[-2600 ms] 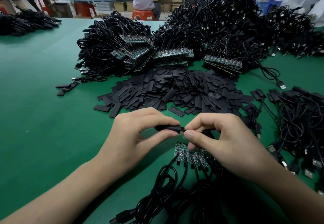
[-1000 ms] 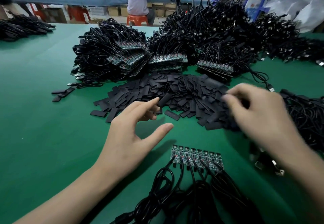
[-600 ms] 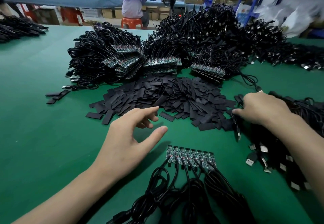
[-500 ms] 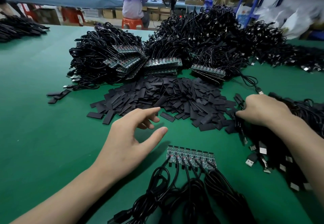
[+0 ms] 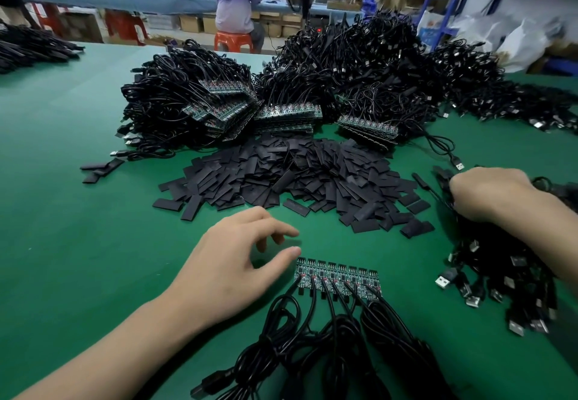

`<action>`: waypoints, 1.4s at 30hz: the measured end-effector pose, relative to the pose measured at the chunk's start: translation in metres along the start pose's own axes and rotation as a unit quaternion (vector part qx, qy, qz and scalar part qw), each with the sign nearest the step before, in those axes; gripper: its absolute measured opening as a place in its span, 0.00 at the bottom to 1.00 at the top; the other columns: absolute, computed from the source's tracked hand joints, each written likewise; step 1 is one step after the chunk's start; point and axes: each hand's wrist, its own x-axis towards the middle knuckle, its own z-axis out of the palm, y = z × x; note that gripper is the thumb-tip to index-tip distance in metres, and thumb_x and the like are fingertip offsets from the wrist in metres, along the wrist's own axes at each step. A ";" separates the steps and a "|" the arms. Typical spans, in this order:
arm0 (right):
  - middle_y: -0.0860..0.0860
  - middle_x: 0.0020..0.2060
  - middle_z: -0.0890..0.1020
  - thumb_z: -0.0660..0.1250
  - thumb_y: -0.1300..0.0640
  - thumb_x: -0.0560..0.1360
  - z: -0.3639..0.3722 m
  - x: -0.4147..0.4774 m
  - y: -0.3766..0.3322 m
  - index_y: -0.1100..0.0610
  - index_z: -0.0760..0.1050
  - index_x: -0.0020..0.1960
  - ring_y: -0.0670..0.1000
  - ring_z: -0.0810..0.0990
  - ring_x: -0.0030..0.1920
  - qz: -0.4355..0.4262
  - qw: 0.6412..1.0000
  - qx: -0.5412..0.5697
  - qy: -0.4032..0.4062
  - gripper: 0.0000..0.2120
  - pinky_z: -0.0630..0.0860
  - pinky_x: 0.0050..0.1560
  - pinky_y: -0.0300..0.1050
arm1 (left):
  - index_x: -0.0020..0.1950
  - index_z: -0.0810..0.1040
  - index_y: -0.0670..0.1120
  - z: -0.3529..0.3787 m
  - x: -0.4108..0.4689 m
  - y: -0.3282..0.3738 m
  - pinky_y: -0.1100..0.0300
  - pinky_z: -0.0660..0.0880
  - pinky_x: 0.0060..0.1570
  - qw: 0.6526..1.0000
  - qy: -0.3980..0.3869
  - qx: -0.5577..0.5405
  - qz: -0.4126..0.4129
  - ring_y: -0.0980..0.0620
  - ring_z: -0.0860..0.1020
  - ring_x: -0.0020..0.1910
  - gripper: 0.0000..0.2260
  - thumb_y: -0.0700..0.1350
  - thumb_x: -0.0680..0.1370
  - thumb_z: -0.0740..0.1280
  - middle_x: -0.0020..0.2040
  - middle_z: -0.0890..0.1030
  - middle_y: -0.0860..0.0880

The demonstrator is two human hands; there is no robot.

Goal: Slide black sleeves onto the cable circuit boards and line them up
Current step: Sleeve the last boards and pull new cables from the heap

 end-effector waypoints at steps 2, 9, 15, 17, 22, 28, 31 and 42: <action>0.49 0.38 0.68 0.56 0.65 0.80 -0.003 -0.002 -0.002 0.54 0.69 0.42 0.54 0.77 0.47 -0.007 1.000 -0.015 -0.001 0.11 0.69 0.38 0.44 | 0.57 0.83 0.62 -0.003 0.000 -0.001 0.59 0.75 0.51 0.999 -0.034 0.036 -0.005 0.62 0.76 0.47 0.21 0.70 0.74 0.60 0.46 0.76 0.64; 0.53 0.49 0.74 0.64 0.51 0.81 -0.020 -0.014 0.002 0.56 0.68 0.59 0.58 0.77 0.51 -0.019 0.980 0.133 0.147 0.12 0.75 0.46 0.50 | 0.51 0.82 0.63 -0.007 0.001 -0.001 0.58 0.72 0.57 0.992 -0.109 0.063 -0.009 0.64 0.73 0.51 0.23 0.76 0.70 0.60 0.47 0.75 0.64; 0.40 0.46 0.80 0.65 0.42 0.77 -0.032 -0.085 -0.058 0.45 0.80 0.49 0.39 0.79 0.46 -0.324 0.855 0.370 0.166 0.09 0.78 0.51 0.45 | 0.46 0.81 0.60 -0.003 0.000 0.005 0.59 0.74 0.51 0.993 -0.110 -0.036 -0.022 0.60 0.77 0.51 0.18 0.72 0.69 0.67 0.46 0.78 0.61; 0.38 0.44 0.79 0.63 0.36 0.75 -0.024 -0.104 -0.079 0.44 0.80 0.48 0.37 0.77 0.47 -0.375 0.846 0.364 0.104 0.14 0.77 0.53 0.43 | 0.42 0.78 0.58 -0.004 -0.001 0.005 0.60 0.73 0.49 0.995 -0.093 0.019 -0.006 0.60 0.76 0.48 0.20 0.74 0.69 0.65 0.41 0.77 0.59; 0.40 0.44 0.75 0.64 0.31 0.73 -0.003 -0.108 -0.104 0.44 0.74 0.46 0.41 0.71 0.51 -0.372 0.854 0.331 0.151 0.16 0.73 0.54 0.45 | 0.37 0.77 0.56 -0.006 0.000 0.004 0.56 0.73 0.52 0.990 -0.124 0.069 0.019 0.59 0.75 0.44 0.20 0.72 0.71 0.64 0.37 0.76 0.58; 0.44 0.37 0.82 0.76 0.47 0.74 0.001 -0.102 -0.106 0.48 0.79 0.43 0.39 0.75 0.34 -0.360 0.764 0.535 0.033 0.08 0.74 0.38 0.35 | 0.38 0.82 0.51 -0.010 0.001 0.005 0.57 0.77 0.39 0.977 -0.163 -0.120 -0.068 0.59 0.76 0.34 0.11 0.58 0.71 0.73 0.34 0.80 0.54; 0.43 0.34 0.81 0.72 0.43 0.75 0.001 -0.096 -0.101 0.47 0.78 0.47 0.41 0.73 0.31 -0.358 0.719 0.596 -0.013 0.08 0.70 0.37 0.39 | 0.39 0.83 0.46 -0.016 0.005 0.002 0.63 0.71 0.35 0.951 -0.161 -0.237 -0.117 0.55 0.74 0.32 0.12 0.54 0.75 0.75 0.33 0.81 0.48; 0.42 0.33 0.79 0.69 0.46 0.79 0.005 -0.101 -0.105 0.48 0.80 0.43 0.38 0.74 0.34 -0.407 0.711 0.572 0.033 0.09 0.68 0.37 0.36 | 0.47 0.81 0.52 -0.017 0.010 -0.002 0.67 0.63 0.22 0.909 -0.149 -0.339 -0.192 0.53 0.68 0.19 0.09 0.57 0.77 0.70 0.27 0.75 0.50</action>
